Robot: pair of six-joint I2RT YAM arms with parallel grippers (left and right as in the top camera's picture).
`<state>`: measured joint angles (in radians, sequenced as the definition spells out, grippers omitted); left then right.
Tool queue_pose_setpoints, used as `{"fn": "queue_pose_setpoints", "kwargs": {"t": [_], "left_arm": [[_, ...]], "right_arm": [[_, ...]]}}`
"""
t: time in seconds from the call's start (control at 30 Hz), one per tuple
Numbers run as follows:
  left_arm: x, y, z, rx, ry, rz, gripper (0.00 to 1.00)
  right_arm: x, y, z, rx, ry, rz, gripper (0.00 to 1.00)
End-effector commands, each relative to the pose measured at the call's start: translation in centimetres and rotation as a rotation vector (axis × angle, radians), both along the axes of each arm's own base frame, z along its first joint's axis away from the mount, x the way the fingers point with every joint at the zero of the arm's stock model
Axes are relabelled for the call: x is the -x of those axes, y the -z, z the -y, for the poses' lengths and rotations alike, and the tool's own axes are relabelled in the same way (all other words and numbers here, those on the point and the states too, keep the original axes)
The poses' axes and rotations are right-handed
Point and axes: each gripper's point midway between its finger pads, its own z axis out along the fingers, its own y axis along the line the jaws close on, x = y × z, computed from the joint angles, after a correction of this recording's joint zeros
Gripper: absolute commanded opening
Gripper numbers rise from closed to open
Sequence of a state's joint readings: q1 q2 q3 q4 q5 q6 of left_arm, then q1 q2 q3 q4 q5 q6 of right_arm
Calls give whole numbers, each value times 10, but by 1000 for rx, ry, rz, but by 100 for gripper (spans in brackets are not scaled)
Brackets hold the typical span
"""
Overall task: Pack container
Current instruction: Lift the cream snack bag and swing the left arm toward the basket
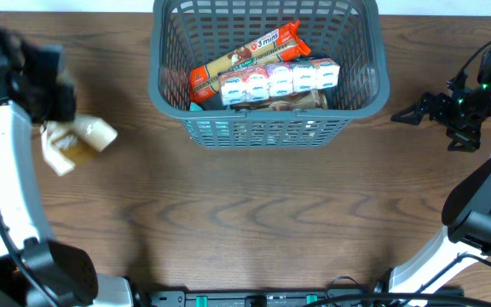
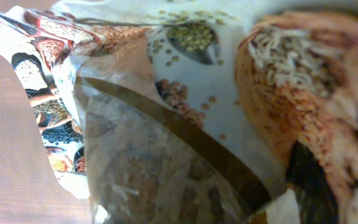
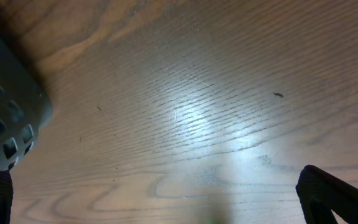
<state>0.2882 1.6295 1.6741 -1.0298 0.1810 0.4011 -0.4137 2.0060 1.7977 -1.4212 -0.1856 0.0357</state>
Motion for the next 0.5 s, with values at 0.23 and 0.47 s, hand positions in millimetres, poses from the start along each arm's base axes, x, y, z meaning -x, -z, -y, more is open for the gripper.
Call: {"fn": "queue_pose_setpoints", "kwargs": {"t": [0.23,0.47], "left_arm": [[-34,-157,98,-280,340,401,6],[-40,-193,175,-469,726,574,6]], "right_arm": [[1,1,-4,-4,-53,-6,99],[1,1,-4,-3,-53,-3,99]]}}
